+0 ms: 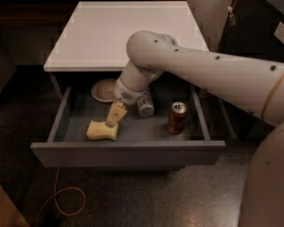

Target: Pick sponge from top drawer and place on counter

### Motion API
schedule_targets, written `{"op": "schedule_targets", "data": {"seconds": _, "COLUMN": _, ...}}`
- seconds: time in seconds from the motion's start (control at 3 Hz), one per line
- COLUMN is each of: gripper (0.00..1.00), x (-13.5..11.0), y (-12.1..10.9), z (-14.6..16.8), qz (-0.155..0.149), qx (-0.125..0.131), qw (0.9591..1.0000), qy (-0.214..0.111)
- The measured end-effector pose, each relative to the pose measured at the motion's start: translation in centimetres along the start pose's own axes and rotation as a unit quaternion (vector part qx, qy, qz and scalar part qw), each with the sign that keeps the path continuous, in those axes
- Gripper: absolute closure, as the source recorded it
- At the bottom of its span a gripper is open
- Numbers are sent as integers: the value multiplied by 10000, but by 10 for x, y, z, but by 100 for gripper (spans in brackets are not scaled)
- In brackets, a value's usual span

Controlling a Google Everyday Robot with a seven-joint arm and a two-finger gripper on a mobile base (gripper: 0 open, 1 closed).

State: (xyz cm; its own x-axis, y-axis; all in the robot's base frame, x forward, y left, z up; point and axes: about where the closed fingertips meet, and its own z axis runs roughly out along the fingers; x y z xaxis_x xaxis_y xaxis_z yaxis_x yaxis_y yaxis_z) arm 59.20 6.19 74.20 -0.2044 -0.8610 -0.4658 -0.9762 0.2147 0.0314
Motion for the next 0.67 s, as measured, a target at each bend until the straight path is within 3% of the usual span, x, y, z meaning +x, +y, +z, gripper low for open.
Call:
{"op": "schedule_targets", "data": {"seconds": 0.33, "gripper": 0, "x": -16, "y": 5, "z": 22, "qz": -181, "qx": -6, "qw": 9995, "qy": 245}}
{"op": "schedule_targets", "data": {"seconds": 0.67, "gripper": 0, "x": -24, "y": 6, "z": 45, "qz": -290, "qx": 5, "qw": 9984, "qy": 479}}
